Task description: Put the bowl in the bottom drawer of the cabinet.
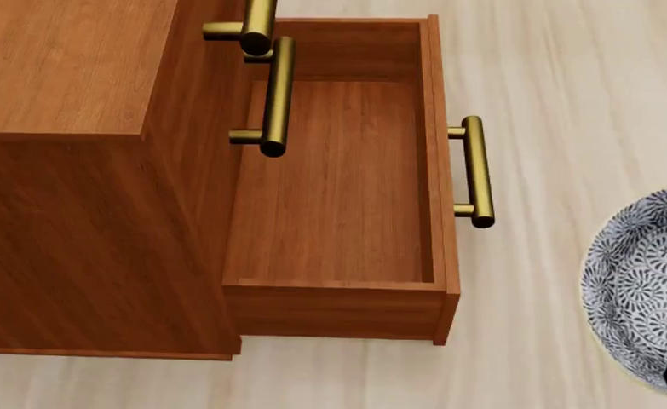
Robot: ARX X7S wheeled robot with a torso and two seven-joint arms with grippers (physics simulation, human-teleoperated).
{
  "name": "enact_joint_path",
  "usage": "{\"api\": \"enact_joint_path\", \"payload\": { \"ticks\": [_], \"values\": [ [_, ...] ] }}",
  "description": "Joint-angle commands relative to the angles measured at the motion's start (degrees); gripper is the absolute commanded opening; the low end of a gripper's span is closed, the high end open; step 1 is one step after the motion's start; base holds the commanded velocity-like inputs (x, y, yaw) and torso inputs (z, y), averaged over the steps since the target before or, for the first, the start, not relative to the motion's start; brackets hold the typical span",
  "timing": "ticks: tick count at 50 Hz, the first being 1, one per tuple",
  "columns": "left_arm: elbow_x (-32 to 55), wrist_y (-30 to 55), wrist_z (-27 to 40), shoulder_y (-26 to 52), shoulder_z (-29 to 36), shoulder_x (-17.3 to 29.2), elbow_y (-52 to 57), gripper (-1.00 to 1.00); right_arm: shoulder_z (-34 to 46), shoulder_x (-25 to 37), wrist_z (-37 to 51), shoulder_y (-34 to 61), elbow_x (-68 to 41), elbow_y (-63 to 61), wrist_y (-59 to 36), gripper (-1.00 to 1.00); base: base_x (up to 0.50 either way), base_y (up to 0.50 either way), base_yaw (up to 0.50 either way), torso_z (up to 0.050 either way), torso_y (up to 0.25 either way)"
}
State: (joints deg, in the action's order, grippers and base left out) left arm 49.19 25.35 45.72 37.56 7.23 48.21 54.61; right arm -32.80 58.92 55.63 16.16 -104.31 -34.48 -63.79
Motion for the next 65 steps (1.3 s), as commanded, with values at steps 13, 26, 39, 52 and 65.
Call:
{"api": "enact_joint_path", "payload": {
  "ticks": [13,26,39,52,65],
  "values": [
    [-0.3,-0.7,-0.1,-0.2,0.2,0.2,-0.3,1.00,20.4,9.1,5.3,22.2,-7.1,2.1,7.5,-1.00,0.00,0.00,0.00,0.000,0.000],
    [0.0,-0.5,0.1,0.2,0.5,0.4,-0.5,1.00,39.6,3.0,7.7,46.5,-6.2,8.9,2.8,-1.00,0.00,0.00,0.00,0.000,0.000],
    [0.4,0.2,0.3,1.7,1.5,0.3,-0.2,1.00,49.0,-4.7,6.2,60.3,-1.6,17.9,-3.5,-1.00,0.00,0.00,0.00,0.000,0.000],
    [0.7,0.3,0.6,2.0,1.6,0.6,-0.1,1.00,54.5,-11.0,-0.2,66.6,7.5,25.4,-6.2,-1.00,0.00,0.00,0.00,0.000,0.000],
    [0.9,1.1,0.8,3.8,2.7,0.0,-0.5,1.00,60.5,-16.8,-5.3,73.9,14.5,32.3,-8.8,-1.00,0.00,0.00,0.00,0.000,0.000]
  ]
}}
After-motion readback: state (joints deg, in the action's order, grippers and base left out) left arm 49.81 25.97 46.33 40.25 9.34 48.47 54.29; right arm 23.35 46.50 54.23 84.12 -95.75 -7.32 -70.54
